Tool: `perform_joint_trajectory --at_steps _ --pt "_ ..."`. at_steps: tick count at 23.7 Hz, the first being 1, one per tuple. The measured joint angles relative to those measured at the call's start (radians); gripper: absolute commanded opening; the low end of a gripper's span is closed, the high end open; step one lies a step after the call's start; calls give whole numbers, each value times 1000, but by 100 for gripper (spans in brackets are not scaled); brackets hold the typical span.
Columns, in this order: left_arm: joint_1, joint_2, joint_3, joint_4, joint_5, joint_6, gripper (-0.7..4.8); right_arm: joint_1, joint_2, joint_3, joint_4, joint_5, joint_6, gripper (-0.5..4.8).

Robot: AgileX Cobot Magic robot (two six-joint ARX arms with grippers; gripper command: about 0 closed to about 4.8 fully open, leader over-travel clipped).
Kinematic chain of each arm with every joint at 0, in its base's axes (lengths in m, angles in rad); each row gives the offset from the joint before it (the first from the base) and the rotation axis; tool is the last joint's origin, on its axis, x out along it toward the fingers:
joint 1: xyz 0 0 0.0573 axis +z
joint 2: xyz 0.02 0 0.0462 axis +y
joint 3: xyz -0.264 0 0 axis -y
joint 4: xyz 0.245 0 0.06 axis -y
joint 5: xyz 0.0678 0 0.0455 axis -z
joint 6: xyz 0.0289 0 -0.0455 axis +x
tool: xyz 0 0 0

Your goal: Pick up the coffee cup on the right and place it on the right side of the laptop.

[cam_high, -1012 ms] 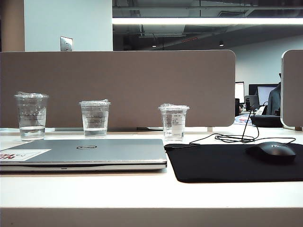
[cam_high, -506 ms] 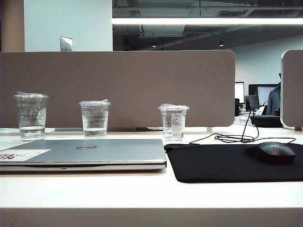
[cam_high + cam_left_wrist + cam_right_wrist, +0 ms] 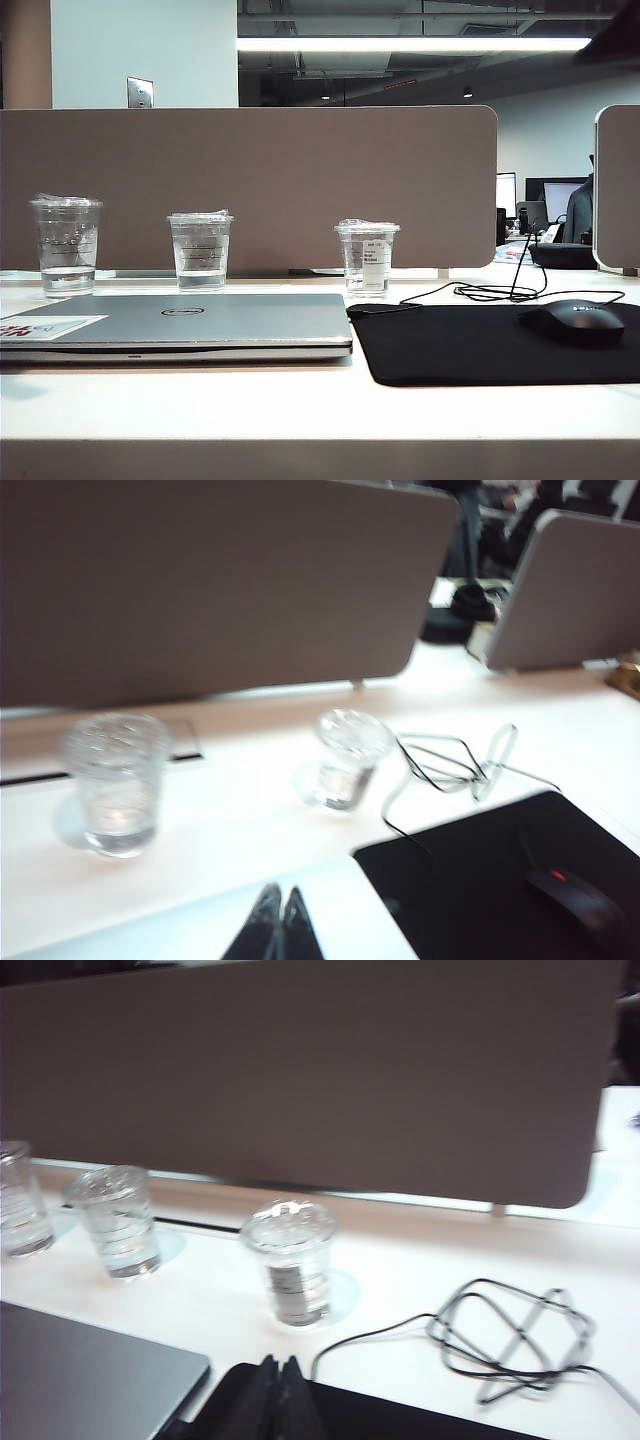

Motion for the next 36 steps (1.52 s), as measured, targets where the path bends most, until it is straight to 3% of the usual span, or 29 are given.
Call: perform_joint_trajectory --at_steps 5,8,10,11,12,17,23,28,36 --pt "-144 162 174 -146 -35 -2 -6 80 261 51 147 -5 -51 -8" --pt "-145 202 212 -187 -31 -2 -6 89 426 92 275 -57 -55 -7" --pt "-145 209 216 -189 -29 -2 -6 89 547 130 354 -90 -56 249" --pt "-144 209 216 -188 -27 -2 -6 89 583 145 374 -98 -58 429" --pt "-143 209 216 -188 -26 -2 -6 89 626 163 392 -107 -58 479" --pt "-143 209 216 -188 -15 -2 -6 89 891 325 434 -131 -58 479" --pt "-143 209 216 -187 -15 -2 -6 88 1036 509 428 -175 -57 479" --pt "-143 209 216 -183 -15 -2 -6 88 1162 726 250 -223 -72 479" --pt "-143 209 216 -174 -15 -6 -6 95 1346 971 218 -246 -95 479"
